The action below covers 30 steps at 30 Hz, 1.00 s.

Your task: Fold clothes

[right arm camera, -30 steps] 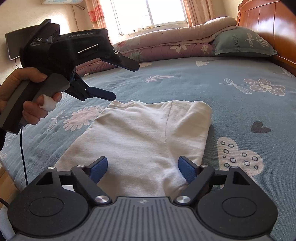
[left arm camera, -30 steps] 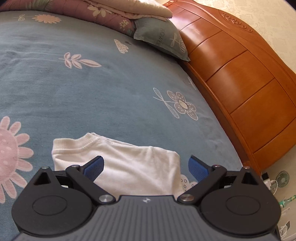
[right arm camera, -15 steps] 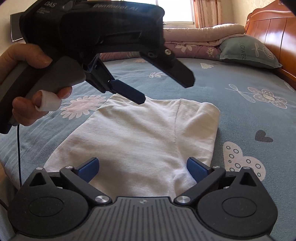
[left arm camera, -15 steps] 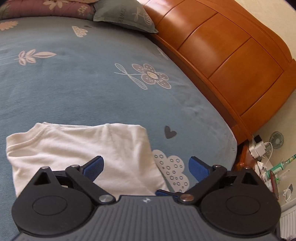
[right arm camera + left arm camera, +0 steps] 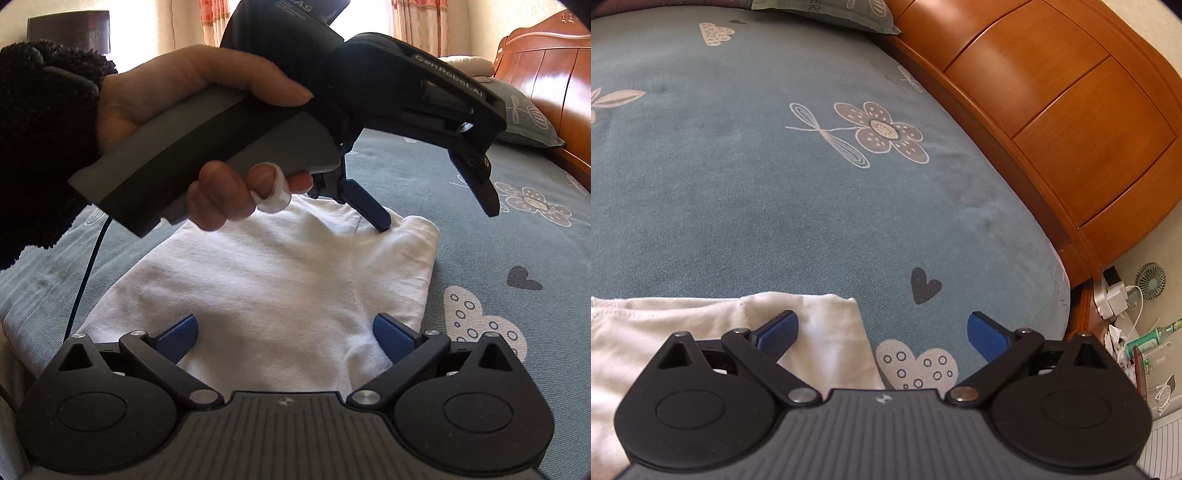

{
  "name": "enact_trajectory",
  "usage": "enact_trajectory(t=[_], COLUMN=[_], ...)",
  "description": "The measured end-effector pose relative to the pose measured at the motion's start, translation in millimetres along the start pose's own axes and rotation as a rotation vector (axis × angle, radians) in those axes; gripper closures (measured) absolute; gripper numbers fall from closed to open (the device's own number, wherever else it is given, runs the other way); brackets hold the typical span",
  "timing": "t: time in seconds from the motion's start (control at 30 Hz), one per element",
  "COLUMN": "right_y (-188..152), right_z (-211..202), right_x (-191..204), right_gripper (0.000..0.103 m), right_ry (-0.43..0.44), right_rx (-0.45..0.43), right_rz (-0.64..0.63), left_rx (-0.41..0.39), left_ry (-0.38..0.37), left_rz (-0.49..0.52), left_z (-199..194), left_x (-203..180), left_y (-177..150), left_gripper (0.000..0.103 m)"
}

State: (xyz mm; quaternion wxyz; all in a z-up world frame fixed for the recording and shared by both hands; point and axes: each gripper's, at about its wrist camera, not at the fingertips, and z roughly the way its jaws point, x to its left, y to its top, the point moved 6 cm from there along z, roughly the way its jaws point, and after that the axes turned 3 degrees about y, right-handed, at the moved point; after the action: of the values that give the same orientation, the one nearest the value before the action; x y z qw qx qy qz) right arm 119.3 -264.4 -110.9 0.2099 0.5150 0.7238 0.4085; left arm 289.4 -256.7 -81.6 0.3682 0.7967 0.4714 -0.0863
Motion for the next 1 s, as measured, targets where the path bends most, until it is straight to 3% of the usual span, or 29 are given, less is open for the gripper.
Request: enact_trajectory(t=[0.13,0.3,0.5,0.67,0.8,1.0], right_y=[-0.2,2.4,9.2,10.6,13.5,21.3], right_z=[-0.9,-0.2,0.4,-2.7,-5.3,-13.0], right_x=[-1.6,-1.9,-4.7,-3.9,-1.9,2.3], right_gripper=[0.0,0.0,0.0,0.0,0.0,0.0], right_ry=[0.003,0.002,0.006,-0.009,-0.023,-0.051], right_rx=[-0.01,-0.002,0.021,0.036,0.053,0.051], right_rz=[0.006,0.005,0.043,0.05,0.054,0.063], left_rx=[0.021,0.05,-0.009,-0.055,-0.098,-0.166], left_ry=[-0.057,0.01,0.065,0.137,0.212,0.326], left_rz=[0.051,0.055,0.13,0.152,0.114,-0.019], left_z=[-2.5,6.5,-43.0,-101.0,-137.8,-172.1], left_x=[-14.5,-8.1,-9.7,11.3,30.3,68.0], left_y=[-7.4,-15.1,-14.5,-36.2,-67.4,-112.1], left_gripper=[0.005,0.005,0.005,0.004,0.004,0.003])
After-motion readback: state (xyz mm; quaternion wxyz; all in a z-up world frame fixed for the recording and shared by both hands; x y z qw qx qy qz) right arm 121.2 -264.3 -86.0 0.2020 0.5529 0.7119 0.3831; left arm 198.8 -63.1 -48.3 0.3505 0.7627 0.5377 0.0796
